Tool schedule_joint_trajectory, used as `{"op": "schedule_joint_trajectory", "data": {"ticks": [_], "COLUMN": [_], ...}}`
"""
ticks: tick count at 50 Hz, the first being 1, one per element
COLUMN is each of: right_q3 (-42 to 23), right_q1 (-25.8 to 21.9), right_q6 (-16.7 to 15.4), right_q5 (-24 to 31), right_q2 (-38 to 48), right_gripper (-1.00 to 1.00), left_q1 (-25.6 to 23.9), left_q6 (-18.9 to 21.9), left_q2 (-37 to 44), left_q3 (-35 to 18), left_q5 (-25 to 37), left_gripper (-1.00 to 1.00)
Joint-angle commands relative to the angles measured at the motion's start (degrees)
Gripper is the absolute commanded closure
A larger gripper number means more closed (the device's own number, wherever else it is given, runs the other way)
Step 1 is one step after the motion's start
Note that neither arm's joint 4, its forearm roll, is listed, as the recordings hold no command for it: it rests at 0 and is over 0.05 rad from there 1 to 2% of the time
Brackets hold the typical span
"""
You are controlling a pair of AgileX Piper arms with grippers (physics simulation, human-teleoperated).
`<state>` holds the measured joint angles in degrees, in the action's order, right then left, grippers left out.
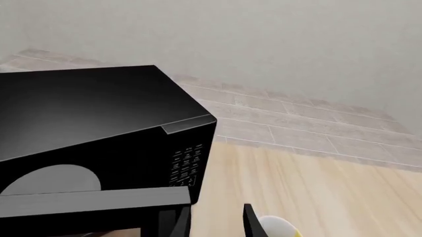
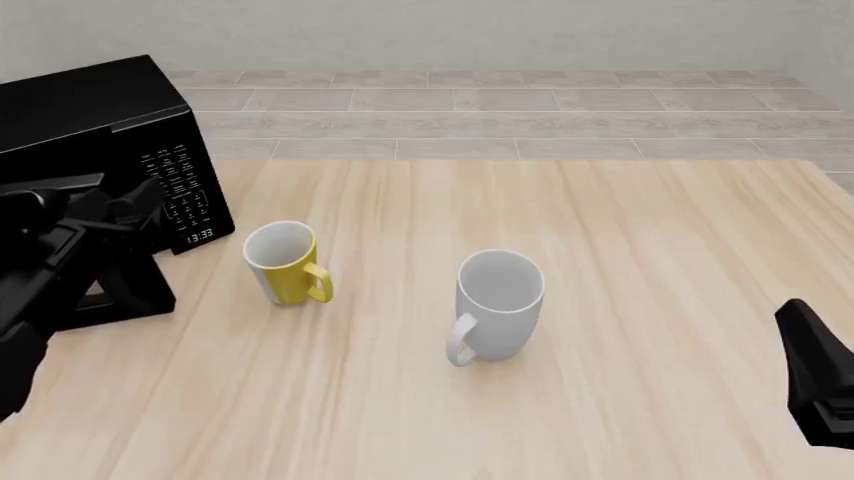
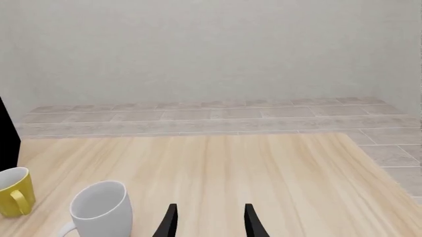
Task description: Close the microwave.
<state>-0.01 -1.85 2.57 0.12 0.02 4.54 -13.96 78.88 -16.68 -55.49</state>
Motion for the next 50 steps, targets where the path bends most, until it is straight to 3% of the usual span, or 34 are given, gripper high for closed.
{"op": "schedule_joint_trajectory", "data": {"ticks": [1,50], "right_q3": [0.00,0.00], "right_q1": [0.11,-0.13], "right_q6": [0.07,-0.02], "right_q5": [0.17,0.27], "right_q2": [0.00,0.00], "right_gripper": [-1.00,-1.00], "left_q1": [3.36,4.99], "left_q6": [2.24,3.95], "left_q2": [5.86,8.75], "left_q3": [0.39,-4.28], "left_q5": [5.99,8.48], "left_gripper": [-1.00,-1.00]}}
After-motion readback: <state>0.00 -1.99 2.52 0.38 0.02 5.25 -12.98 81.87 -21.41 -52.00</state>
